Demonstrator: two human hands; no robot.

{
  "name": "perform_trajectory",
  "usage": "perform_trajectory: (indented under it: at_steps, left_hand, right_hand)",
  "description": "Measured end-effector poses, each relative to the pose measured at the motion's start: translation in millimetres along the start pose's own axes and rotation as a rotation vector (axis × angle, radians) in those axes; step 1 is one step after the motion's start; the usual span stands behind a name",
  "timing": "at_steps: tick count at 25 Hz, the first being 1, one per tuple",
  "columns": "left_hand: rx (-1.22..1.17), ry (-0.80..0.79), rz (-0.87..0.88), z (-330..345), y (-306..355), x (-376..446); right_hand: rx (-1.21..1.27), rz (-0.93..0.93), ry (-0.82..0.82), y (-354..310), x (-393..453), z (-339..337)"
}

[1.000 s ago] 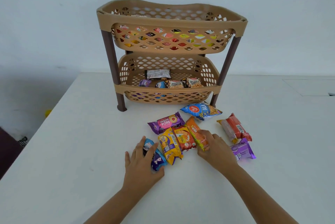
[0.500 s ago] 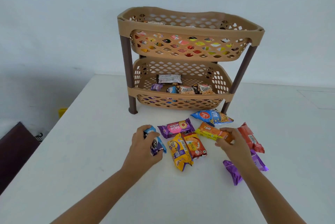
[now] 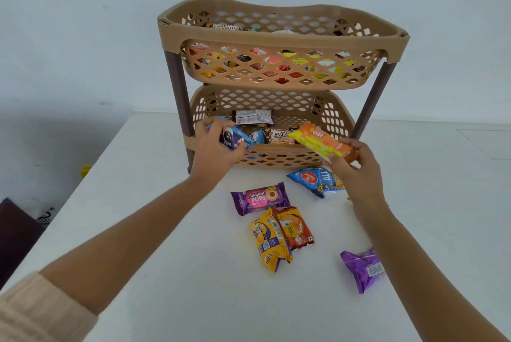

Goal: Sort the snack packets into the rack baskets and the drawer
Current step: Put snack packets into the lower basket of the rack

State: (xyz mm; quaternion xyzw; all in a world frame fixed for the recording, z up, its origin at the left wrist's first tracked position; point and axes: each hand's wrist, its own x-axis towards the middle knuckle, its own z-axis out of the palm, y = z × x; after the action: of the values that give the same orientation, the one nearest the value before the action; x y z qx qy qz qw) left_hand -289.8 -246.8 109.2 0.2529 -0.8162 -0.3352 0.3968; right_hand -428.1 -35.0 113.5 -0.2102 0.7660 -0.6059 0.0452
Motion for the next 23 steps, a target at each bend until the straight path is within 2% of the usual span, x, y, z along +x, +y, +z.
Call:
perform_trajectory:
  at_steps: [4,7,14,18,23]
  left_hand:
    - [0.054,-0.012,-0.287,14,-20,67]
    - [0.145,-0.069,-0.399,32,-37,98]
    - [0.233,-0.126,-0.561,62,-76,148]
    - [0.296,-0.185,-0.6,69,-95,165]
    - [0.332,-0.271,-0.626,80,-108,172]
  right_hand:
    - [-0.081,-0.065,-0.014,-2,45,24]
    - [-0.173,-0.067,-0.046,3,77,42]
    - [-0.307,-0.03,-0.071,14,166,77]
    - [-0.37,0.105,-0.11,31,204,92]
    - [-0.251,0.277,-0.119,45,232,103]
